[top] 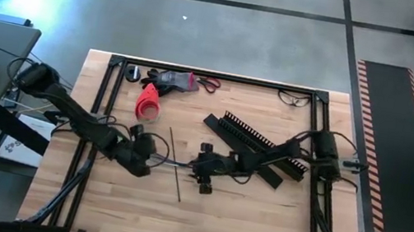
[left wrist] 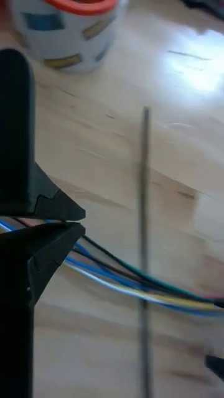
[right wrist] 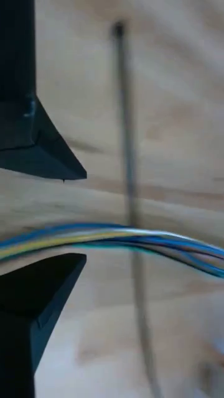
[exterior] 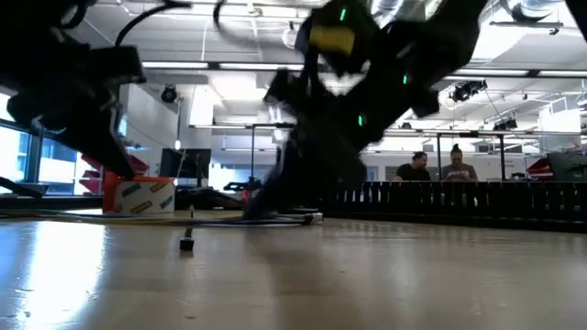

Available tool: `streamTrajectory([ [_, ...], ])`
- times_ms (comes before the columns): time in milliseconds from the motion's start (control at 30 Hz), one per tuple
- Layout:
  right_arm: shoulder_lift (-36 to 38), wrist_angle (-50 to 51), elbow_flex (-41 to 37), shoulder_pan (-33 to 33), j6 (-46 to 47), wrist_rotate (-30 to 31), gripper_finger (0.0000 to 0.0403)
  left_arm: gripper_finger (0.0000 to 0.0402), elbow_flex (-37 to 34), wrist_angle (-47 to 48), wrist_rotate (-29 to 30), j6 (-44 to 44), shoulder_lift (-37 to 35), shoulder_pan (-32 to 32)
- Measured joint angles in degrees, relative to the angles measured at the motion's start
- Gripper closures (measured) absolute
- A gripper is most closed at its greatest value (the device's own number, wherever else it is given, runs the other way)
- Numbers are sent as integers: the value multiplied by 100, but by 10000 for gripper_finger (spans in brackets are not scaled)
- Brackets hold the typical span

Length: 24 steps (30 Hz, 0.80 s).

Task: Ziptie cables
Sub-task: Wrap the colored cables with the black zip tie

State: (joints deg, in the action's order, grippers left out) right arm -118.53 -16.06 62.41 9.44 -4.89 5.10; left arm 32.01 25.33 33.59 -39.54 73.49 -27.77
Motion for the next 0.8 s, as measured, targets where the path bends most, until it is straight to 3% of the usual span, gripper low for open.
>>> streamTrajectory([
  [233, -222, 332, 140, -579, -10, -878, 239, 349, -423, -180, -266, -169, 11, -41],
  [467, -186, 1072, 168, -609, 650, -1083, 388, 311, -517, -705, -613, -218, 38, -59],
  [600, -159, 1354, 168, -382, 1165, -811, 393, 307, -510, -1072, -586, 8, 38, -153],
  [800, -120, 1732, 170, 1, 1850, -426, 400, 305, -510, -1106, -53, 313, 41, -236],
])
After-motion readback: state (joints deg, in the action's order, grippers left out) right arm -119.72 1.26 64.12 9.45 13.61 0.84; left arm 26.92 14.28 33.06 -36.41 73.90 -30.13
